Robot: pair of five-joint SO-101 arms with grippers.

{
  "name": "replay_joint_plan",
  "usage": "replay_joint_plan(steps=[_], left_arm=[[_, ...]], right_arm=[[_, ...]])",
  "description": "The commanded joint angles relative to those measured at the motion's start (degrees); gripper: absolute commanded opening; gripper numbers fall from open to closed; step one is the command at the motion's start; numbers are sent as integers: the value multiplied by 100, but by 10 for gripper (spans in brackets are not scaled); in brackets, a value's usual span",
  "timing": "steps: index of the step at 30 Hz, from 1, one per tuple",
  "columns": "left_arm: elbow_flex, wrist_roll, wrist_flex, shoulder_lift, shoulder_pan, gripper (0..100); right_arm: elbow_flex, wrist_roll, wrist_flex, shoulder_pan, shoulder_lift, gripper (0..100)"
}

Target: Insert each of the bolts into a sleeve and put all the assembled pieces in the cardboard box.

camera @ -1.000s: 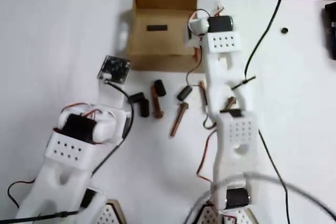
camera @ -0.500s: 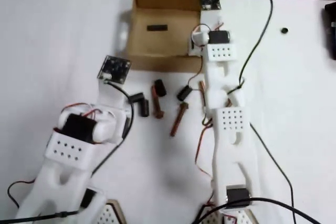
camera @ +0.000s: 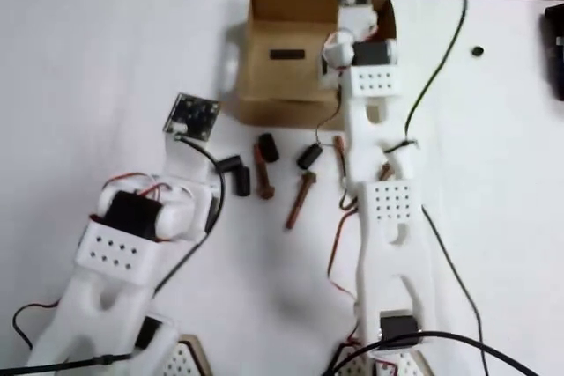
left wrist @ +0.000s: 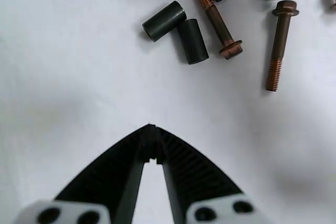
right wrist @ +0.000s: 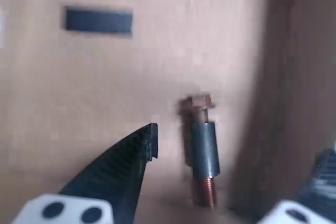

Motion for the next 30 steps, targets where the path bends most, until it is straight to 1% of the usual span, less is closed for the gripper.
replay_joint_plan(steps=[1, 5, 8, 11, 15, 16, 18, 25, 30], left_arm=[[-13, 9, -88, -53, -18, 20], [-13, 9, -88, -53, -18, 20], [-13, 9, -62, -53, -26, 20], [-13, 9, 26, -53, -53, 20], [-40, 9, 70, -53, -53, 20], [-48, 9, 70, -53, -53, 20], [-48, -9, 53, -53, -53, 20], [-22, -18, 26, -44, -53, 20], [-48, -18, 26, -44, -18, 20]], right_arm=[[-492, 0, 312, 31, -1051, 452], [-545, 0, 611, -75, -1455, 451], [-545, 0, 1042, -224, -1859, 451], [-527, 0, 1525, -426, -2536, 451], [-141, 35, 1604, -549, -3538, 450], [141, 35, 1604, -567, -3829, 450], [1143, 35, 1613, -549, -4470, 450], [5495, 9, 1604, -418, -7266, 450], [7552, 9, 1604, -409, -8804, 450]])
